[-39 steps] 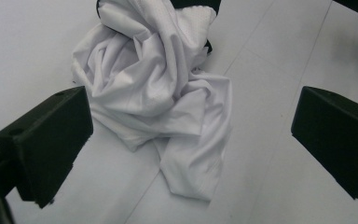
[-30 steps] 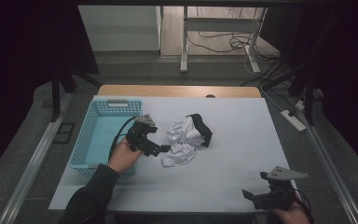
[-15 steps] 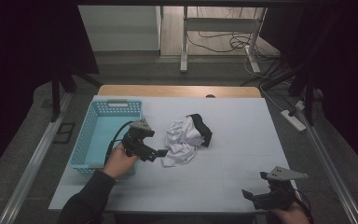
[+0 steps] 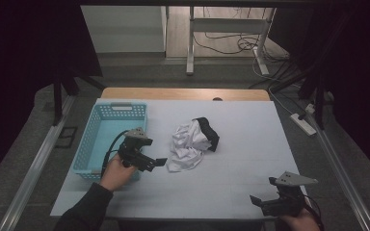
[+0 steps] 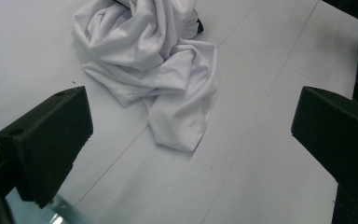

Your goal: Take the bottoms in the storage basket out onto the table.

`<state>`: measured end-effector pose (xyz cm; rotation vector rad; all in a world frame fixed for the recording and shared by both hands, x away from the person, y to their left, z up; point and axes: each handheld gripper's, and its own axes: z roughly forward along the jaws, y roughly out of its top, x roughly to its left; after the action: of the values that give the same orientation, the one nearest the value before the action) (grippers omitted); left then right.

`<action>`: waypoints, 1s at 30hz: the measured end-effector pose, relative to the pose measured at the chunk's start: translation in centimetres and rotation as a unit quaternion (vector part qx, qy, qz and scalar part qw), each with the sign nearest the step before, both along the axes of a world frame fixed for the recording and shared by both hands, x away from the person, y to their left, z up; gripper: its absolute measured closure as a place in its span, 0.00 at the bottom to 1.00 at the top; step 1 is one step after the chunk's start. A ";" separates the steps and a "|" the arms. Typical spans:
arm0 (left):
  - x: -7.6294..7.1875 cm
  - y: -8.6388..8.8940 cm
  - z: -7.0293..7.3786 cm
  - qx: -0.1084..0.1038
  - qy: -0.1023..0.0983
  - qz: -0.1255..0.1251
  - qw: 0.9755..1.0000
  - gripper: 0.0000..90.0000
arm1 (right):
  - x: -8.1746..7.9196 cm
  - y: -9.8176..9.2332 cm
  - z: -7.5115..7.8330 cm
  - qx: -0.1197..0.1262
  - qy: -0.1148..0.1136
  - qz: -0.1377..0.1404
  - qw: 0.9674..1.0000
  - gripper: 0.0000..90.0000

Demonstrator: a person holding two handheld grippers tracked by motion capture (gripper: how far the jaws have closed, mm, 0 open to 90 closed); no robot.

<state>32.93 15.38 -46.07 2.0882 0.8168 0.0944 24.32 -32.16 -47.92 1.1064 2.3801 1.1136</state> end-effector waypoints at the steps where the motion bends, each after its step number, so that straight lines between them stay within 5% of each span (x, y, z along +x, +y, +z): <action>1: -0.1 0.1 0.0 0.000 0.000 0.000 1.000 0.00 | 0.0 0.0 0.0 0.000 0.000 0.000 1.000 0.02; 30: -4.2 3.7 -1.1 -0.016 0.007 0.047 0.999 0.00 | 0.0 0.1 0.0 -0.003 -0.001 -0.001 1.000 0.01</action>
<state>28.76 19.12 -47.16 2.0228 0.9206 0.1173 24.32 -32.10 -47.93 1.1056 2.3777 1.1058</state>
